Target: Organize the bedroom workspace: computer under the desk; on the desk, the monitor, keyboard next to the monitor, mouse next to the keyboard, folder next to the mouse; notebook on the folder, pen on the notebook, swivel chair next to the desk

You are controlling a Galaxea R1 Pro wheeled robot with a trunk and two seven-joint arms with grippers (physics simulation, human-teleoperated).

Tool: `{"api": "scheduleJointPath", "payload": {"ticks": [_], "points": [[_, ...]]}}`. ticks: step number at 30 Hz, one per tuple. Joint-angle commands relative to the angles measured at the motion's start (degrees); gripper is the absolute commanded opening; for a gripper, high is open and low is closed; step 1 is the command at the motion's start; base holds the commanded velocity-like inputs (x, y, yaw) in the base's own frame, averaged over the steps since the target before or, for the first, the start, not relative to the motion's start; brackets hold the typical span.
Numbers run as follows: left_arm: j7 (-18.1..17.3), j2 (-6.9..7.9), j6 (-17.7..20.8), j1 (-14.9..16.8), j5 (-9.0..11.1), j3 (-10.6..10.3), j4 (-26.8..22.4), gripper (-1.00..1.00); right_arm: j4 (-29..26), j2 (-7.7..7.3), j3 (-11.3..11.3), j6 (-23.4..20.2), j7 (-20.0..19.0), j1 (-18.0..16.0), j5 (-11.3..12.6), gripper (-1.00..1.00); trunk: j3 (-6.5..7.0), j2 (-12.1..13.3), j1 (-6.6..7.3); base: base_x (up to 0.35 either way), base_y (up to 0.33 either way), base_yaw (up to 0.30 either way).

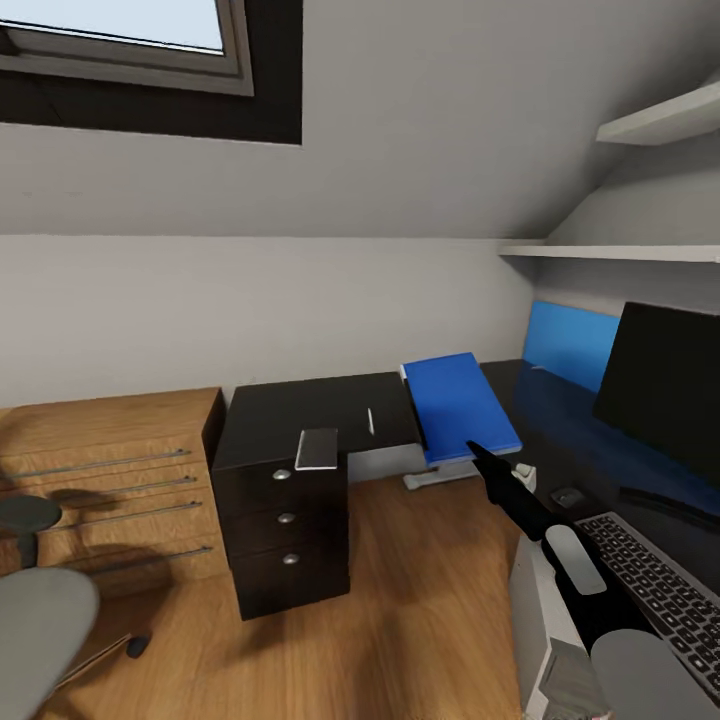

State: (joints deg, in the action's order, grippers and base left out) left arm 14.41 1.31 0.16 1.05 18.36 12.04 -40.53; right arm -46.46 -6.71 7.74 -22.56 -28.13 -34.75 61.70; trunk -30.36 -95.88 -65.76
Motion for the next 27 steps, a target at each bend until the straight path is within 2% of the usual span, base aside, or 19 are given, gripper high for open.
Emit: {"api": "scheduleJointPath", "payload": {"ticks": [1, 20, 23, 27], "points": [[0.2, 0.01, 0.0, 0.0, 0.6, -0.1, -0.1, 1.0, 0.4, 0.02, 0.1, -0.6, -0.1, -0.1, 0.5, -1.0, -0.06, 0.0, 0.01, 0.0, 0.0, -0.089], [0.2, 0.0, 0.0, 0.0, 0.5, -0.1, 0.0, 1.0, 1.1, 0.6, -0.2, -0.5, -0.7, -0.1, 0.8, -1.0, -0.06, 0.0, 0.01, 0.0, 0.0, -0.013], [0.1, 0.0, 0.0, 0.0, 0.5, -0.1, 0.0, 1.0, 1.4, 0.68, -0.3, -0.4, -0.5, -0.1, 0.8, -1.0, -0.06, 0.0, 0.01, 0.118, 0.0, 0.0], [0.1, 0.0, 0.0, 0.0, 0.5, -0.1, 0.0, 1.0, 1.7, 0.72, -0.5, 2.1, -0.3, -0.1, 0.7, -1.0, -0.06, 0.0, 0.01, 0.287, 0.0, 0.0]]}}
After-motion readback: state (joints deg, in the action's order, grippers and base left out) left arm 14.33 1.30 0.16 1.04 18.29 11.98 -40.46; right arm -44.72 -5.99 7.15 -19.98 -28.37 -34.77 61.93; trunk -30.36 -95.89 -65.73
